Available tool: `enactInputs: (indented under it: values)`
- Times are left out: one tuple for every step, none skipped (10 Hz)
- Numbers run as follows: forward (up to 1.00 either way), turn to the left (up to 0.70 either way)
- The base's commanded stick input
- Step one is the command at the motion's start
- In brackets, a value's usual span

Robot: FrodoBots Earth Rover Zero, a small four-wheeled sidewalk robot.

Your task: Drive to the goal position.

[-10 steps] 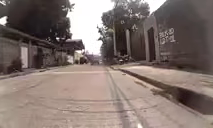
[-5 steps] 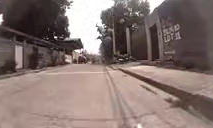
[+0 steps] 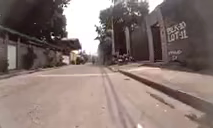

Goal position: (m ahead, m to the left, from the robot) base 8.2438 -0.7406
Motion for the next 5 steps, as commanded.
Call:
enactInputs:
  values:
    - [1.0,0.0]
    - [1.0,0.0]
    - [1.0,0.0]
    - [1.0,0.0]
    - [1.0,0.0]
